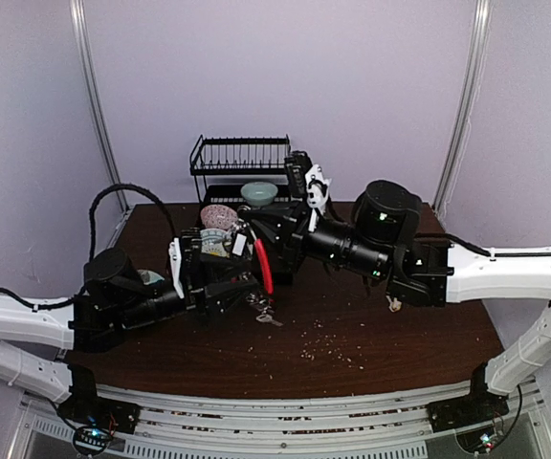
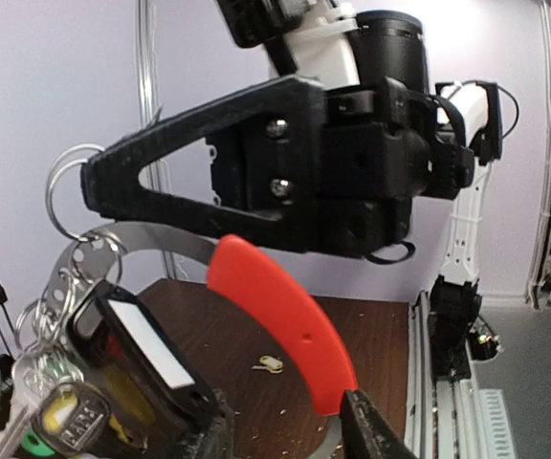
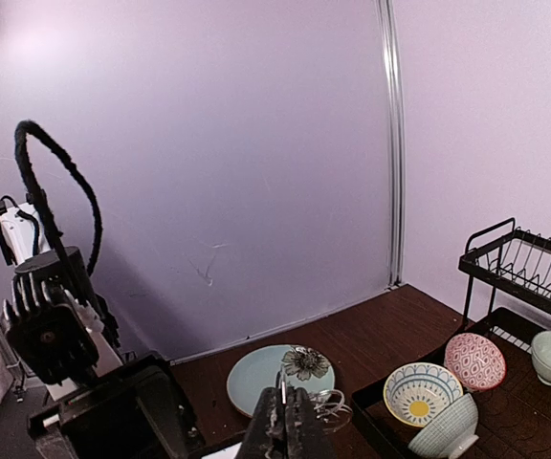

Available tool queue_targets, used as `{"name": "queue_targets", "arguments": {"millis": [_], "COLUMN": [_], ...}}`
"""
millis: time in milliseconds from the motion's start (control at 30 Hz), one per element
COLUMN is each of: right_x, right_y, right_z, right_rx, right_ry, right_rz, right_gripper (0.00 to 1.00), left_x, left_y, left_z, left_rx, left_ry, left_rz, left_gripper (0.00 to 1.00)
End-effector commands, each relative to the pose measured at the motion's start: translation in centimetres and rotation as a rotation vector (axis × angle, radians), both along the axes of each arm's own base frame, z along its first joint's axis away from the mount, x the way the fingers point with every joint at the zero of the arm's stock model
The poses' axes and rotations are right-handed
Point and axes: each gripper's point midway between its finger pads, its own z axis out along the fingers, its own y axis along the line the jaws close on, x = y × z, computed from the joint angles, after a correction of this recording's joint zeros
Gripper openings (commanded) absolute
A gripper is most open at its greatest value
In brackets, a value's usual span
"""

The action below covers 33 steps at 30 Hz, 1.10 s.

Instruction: Put the keys on the keyring

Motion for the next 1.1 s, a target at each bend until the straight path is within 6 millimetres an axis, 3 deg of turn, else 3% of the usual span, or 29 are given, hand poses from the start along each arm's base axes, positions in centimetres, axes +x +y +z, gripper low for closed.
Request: {"name": "queue_targets", "arguments": {"millis": [0,100,233,400,600,700,800,833,867,900,933,967,1067], "right_x": [-1.1,-1.0,1.3,2.2,4.2,6.0,8.3,9.0,9.8,10.8,11.7,12.9,16.0], "right_y": [-2.1,-2.5,-5.0,-8.2,-14.6,-17.6,-19.0,-19.4,-19.7,-20.1,-20.8,-21.8,-25.7], "right_z": [3.1,2.1,-0.1,-6.6,-15.5,-19.6,-22.3,-22.9,-23.4,-23.6,-23.7,-23.5,-21.7], "right_rx": [0.08,0.017,-0.061,-0.26,-0.476,-0.543,-0.546,-0.55,-0.556,-0.561,-0.568,-0.563,-0.476], "right_ry": [-0.067,-0.065,0.039,0.227,0.503,0.638,0.686,0.7,0.711,0.719,0.723,0.722,0.722], "right_rz": [0.064,0.076,-0.075,-0.216,-0.539,-0.642,-0.667,-0.673,-0.682,-0.697,-0.726,-0.769,-0.882], "right_gripper": [0.0,0.0,0.0,0.0,0.0,0.0,0.0,0.04,0.2,0.4,0.72,0.96,1.0], "left_x": [-0.5,-0.4,0.8,1.6,4.1,6.3,7.8,8.2,8.7,9.3,10.0,10.8,13.6], "left_y": [2.2,3.9,5.5,6.1,6.0,6.6,7.3,7.6,8.0,8.5,9.1,9.9,12.5], "left_z": [0.6,0.6,0.0,-0.2,-0.4,-1.3,-1.5,-1.4,-1.5,-1.6,-1.7,-1.9,-2.6], "left_rx": [0.033,0.071,0.099,0.08,0.13,0.171,0.186,0.185,0.19,0.192,0.199,0.199,0.217], "left_ry": [-0.034,-0.042,-0.01,0.014,0.069,0.118,0.141,0.145,0.152,0.166,0.184,0.208,0.279], "left_rz": [0.04,0.089,0.185,0.236,0.353,0.45,0.507,0.528,0.552,0.584,0.618,0.66,0.793], "left_gripper": [0.52,0.6,0.65,0.68,0.76,0.77,0.78,0.78,0.78,0.79,0.79,0.8,0.81]}}
